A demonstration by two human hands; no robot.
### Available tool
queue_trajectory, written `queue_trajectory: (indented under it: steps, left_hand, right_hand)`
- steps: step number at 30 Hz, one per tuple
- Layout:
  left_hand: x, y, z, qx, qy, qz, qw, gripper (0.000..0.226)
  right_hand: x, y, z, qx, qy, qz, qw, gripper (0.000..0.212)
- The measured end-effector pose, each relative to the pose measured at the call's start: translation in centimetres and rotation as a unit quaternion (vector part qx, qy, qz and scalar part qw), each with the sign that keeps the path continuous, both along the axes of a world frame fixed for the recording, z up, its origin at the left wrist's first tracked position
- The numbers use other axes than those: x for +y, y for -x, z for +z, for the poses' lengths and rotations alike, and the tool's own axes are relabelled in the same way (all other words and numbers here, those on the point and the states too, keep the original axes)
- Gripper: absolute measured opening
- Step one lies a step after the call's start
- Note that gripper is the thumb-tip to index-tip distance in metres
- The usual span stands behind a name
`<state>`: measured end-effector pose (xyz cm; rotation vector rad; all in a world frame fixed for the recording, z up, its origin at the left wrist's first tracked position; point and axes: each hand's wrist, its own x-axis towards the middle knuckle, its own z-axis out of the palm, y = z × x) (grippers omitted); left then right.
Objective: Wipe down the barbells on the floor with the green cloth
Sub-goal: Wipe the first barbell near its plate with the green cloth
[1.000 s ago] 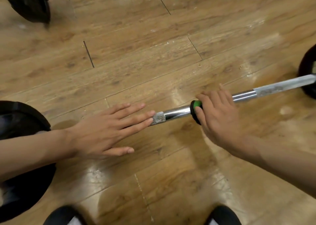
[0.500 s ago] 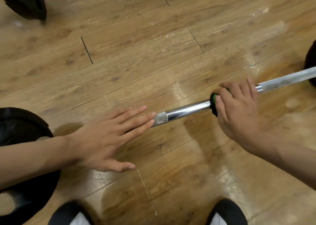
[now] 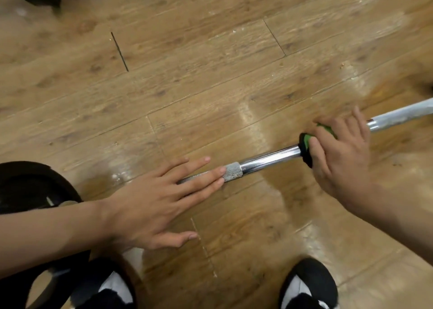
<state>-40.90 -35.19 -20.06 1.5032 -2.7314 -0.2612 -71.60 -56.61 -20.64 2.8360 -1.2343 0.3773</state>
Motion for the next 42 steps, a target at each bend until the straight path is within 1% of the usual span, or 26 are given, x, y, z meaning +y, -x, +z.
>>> queue_trajectory:
  steps: [1, 2, 5, 7, 9, 11, 13, 15, 16, 17, 18, 21, 23, 25, 29, 31, 33, 34, 37, 38, 39, 40, 42]
  left_hand:
    - [-0.1, 0.0, 0.0, -0.002, 0.004, -0.001, 1.0, 0.09]
    - [-0.2, 0.0, -0.1, -0.006, 0.006, -0.001, 1.0, 0.09]
    - [-0.5, -0.3, -0.1, -0.014, 0.009, -0.003, 1.0, 0.089]
    - [-0.9, -0.7, -0.1, -0.014, 0.012, -0.006, 1.0, 0.086]
    - [-1.2, -1.1, -0.1, -0.014, 0.017, -0.005, 1.0, 0.086]
    - [-1.3, -1.5, -0.3, -0.01, 0.019, 0.0, 1.0, 0.087]
    - [-1.8, -1.8, -0.4, -0.011, 0.02, -0.004, 1.0, 0.091]
    - [-2.2, -2.1, -0.3, -0.01, 0.017, -0.002, 1.0, 0.096]
    - [-2.4, -2.3, -0.3, -0.009, 0.013, 0.001, 1.0, 0.097]
    - [-2.6, -2.4, -0.2, -0.009, 0.008, 0.0, 1.0, 0.098]
    - [-2.7, -2.5, -0.2, -0.009, 0.002, -0.001, 1.0, 0.099]
    - [-3.0, -2.9, 0.0, -0.012, -0.009, 0.003, 1.0, 0.098]
    - [-3.2, -3.1, 0.1, -0.011, -0.01, 0.004, 1.0, 0.098]
    - [-3.3, -3.2, 0.1, -0.007, -0.015, 0.003, 1.0, 0.099]
    - [-3.6, -3.4, 0.1, 0.012, -0.02, 0.002, 1.0, 0.099]
    - [-3.7, -3.6, 0.1, 0.019, -0.022, -0.004, 1.0, 0.097]
    - [-4.0, -3.8, 0.0, 0.021, -0.024, -0.008, 0.999, 0.094]
    - [-4.0, -3.9, 0.0, 0.022, -0.026, -0.009, 0.999, 0.092]
    - [-4.3, -4.1, -0.1, 0.02, -0.027, -0.012, 0.999, 0.087]
    - [-4.4, -4.2, -0.1, 0.021, -0.026, -0.012, 0.999, 0.086]
    - [-4.5, -4.3, -0.1, 0.023, -0.026, -0.011, 0.999, 0.086]
    - [-4.5, -4.4, -0.1, 0.024, -0.025, -0.009, 0.999, 0.086]
    - [-4.5, -4.7, -0.3, 0.026, -0.022, -0.003, 0.999, 0.086]
  right_hand:
    - [1.7, -1.3, -0.1, -0.024, -0.008, -0.014, 1.0, 0.045]
    - [3.7, -3.0, -0.3, -0.036, -0.013, 0.005, 0.999, 0.043]
    - [8.5, -7.3, -1.3, -0.012, -0.016, 0.141, 0.99, 0.036]
    - [7.2, -7.3, -1.2, 0.007, -0.001, 0.181, 0.983, 0.037]
    - [4.3, -4.9, -1.0, 0.018, 0.011, 0.155, 0.988, 0.04]
    - [0.9, -1.7, -0.7, 0.018, 0.009, 0.064, 0.998, 0.043]
    - [-1.3, 0.5, -0.1, 0.025, 0.002, -0.032, 0.999, 0.046]
    - [-1.6, 0.2, 0.4, 0.018, -0.02, -0.095, 0.995, 0.047]
    - [-0.9, -1.0, 0.5, 0.017, -0.027, -0.104, 0.994, 0.047]
    - [0.2, -2.6, 0.5, 0.022, -0.03, -0.095, 0.995, 0.048]
    - [1.9, -4.5, 0.2, 0.021, -0.033, -0.066, 0.997, 0.049]
    - [6.9, -10.0, -0.8, -0.021, -0.053, 0.063, 0.996, 0.054]
    - [6.9, -10.9, -0.8, -0.014, -0.048, 0.106, 0.993, 0.052]
    - [4.7, -9.1, -0.9, -0.002, -0.026, 0.096, 0.995, 0.045]
    - [-0.3, -3.6, -0.6, 0.006, -0.018, -0.047, 0.999, 0.042]
    - [-0.8, -2.9, -0.2, -0.01, -0.022, -0.081, 0.996, 0.041]
    - [0.7, -4.8, -0.2, -0.035, -0.029, -0.074, 0.996, 0.041]
    - [1.9, -6.5, -0.4, -0.041, -0.026, -0.046, 0.998, 0.041]
    - [5.4, -10.9, -1.8, -0.048, -0.01, 0.091, 0.995, 0.048]
    - [5.3, -11.2, -1.9, -0.048, -0.002, 0.118, 0.992, 0.049]
    - [4.4, -10.7, -1.9, -0.047, 0.008, 0.127, 0.991, 0.05]
    - [3.1, -9.4, -1.9, -0.051, 0.016, 0.117, 0.992, 0.05]
    - [-0.2, -5.8, -1.9, -0.058, 0.031, 0.044, 0.997, 0.049]
